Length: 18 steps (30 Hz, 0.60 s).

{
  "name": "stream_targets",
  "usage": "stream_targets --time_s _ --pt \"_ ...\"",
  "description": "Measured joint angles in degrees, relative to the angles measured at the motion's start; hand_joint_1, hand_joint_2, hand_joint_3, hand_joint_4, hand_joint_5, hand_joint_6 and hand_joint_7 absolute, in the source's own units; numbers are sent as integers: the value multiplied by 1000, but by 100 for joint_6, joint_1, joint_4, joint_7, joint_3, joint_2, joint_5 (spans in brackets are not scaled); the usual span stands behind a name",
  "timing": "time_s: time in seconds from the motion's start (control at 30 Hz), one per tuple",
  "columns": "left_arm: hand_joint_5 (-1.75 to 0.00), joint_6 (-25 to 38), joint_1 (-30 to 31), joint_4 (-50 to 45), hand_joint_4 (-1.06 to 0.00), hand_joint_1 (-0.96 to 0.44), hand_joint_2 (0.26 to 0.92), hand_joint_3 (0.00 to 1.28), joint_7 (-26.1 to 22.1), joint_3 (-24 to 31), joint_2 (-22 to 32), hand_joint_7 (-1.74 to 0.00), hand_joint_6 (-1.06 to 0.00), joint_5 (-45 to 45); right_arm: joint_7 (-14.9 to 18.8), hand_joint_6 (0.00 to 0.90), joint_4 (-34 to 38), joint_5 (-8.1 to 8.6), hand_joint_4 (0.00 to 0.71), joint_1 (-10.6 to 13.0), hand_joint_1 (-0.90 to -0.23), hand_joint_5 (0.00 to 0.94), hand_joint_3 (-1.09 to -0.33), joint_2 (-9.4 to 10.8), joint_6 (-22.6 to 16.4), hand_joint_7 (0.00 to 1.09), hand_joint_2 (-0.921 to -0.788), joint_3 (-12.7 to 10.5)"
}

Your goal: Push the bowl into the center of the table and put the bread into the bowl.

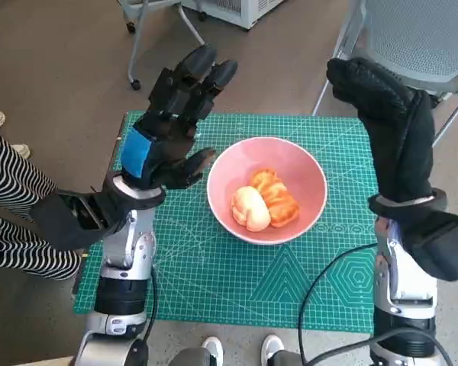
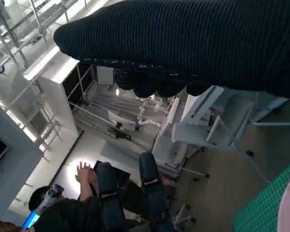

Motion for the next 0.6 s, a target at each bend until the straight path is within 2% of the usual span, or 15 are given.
stream_targets --time_s 0.23,0.6 --pt "-312 4 0 -18 -21 -594 921 389 29 -22 -2 -492 1 21 47 85 43 69 192 -7 -712 1 -691 8 0 574 -921 -9" --pt "-332 229 10 -348 -5 -591 921 374 181 -70 2 -527 1 40 46 79 69 54 189 -13 -709 0 -693 9 -1 581 -921 -1"
